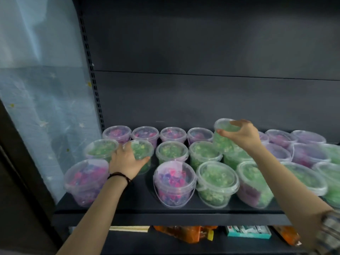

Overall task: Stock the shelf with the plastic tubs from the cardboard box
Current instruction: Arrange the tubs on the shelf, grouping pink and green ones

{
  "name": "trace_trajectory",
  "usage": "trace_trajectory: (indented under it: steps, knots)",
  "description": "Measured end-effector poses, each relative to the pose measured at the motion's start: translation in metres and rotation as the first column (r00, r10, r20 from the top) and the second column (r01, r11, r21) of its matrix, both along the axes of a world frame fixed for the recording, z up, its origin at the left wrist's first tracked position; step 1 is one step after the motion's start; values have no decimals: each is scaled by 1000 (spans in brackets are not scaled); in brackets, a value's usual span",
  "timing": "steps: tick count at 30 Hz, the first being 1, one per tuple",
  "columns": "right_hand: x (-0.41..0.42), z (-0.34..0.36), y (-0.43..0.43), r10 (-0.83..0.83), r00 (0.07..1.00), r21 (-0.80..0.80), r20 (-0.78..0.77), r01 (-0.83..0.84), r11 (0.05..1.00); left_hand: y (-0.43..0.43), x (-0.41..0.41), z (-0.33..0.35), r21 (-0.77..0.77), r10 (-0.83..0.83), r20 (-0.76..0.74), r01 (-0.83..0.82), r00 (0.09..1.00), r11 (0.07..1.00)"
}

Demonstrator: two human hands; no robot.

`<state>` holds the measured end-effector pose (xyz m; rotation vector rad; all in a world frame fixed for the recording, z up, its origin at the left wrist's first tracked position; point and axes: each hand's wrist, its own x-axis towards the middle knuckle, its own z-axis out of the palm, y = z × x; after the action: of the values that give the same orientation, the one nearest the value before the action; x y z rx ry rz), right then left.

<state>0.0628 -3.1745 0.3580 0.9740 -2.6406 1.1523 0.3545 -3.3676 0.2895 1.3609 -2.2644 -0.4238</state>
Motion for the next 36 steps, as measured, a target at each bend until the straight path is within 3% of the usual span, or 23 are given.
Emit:
trace_trajectory:
  steps: [3,8,13,18,21,23,26,30,33,36]
  knots:
    - [-24,-6,12,-55,998,42,-5,55,998,-11,-11,0,62,52,71,-56,996,996]
    - [-45,-10,21,-5,1000,63,23,4,998,-11,-14,-11,23,90,71,-92,993,996]
    - [-54,-11,24,41,999,66,27,-43,997,-3,-17,-20,84,98,-117,-89,988,992]
    - [-49,-17,26,43,997,49,-67,-40,998,-1,-16,-21,106,104,-394,-68,913,992]
    - [-45,-16,25,12,989,13,-149,-10,1000,4,-14,-10,21,53,-529,-50,847,999]
    - [-32,-12,22,23,980,-100,-197,-44,994,10,-15,7,-55,-19,-591,-17,807,998]
    - [5,-4,14,271,948,-283,-165,-309,908,28,-21,39,-145,-161,-631,88,759,985]
    - [58,-3,-3,667,743,-337,57,-615,713,67,-37,69,-123,-335,-653,342,679,932]
    - [75,-16,-9,775,608,-412,173,-670,617,93,-52,73,-14,-357,-788,564,502,826]
    - [78,-25,1,748,632,-501,205,-588,634,106,-62,67,66,-304,-856,672,418,738]
